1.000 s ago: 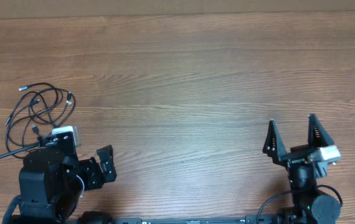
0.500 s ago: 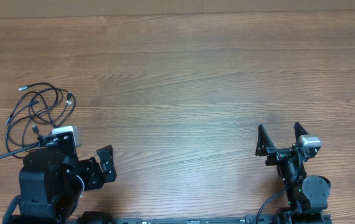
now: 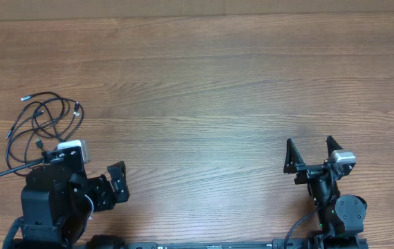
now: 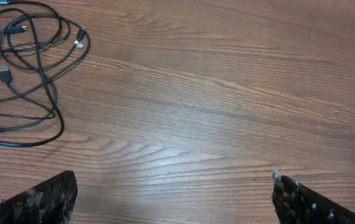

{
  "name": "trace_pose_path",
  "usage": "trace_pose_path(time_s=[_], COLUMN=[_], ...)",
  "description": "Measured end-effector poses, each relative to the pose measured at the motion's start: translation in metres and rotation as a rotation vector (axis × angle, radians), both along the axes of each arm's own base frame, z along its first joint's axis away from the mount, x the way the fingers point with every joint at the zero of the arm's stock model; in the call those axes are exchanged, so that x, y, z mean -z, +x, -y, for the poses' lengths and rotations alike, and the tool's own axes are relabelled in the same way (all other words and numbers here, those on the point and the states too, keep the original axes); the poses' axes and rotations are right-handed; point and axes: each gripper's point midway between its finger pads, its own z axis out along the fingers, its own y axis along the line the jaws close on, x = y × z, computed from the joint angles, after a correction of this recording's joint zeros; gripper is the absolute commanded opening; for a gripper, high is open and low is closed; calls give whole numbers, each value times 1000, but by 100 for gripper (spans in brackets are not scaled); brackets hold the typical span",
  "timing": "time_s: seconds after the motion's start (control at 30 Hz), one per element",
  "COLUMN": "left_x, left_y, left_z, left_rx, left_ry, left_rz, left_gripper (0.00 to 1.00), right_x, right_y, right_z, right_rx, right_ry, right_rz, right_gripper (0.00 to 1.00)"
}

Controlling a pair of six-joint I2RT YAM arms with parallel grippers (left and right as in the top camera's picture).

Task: Untangle cables

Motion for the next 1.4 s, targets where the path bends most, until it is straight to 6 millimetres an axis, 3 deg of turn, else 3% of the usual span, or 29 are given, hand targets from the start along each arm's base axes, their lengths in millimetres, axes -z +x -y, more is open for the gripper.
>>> trace_pose_path(time_s=[0.87,1.13,1.4], left_x=[2,29,61], left_y=[-1,-9,28], left_z=[0,-3,-1], left_rx=[0,-8,16], left_ry=[0,4,28], left_rz=[-3,49,338], left_gripper=[100,99,100], right_x=[1,1,1], right_y=[0,0,0], right_z=[0,0,0], right_rx=[0,0,0], right_ry=[-1,-1,-1], right_rz=[-3,-3,-3], right_gripper=[100,100,100])
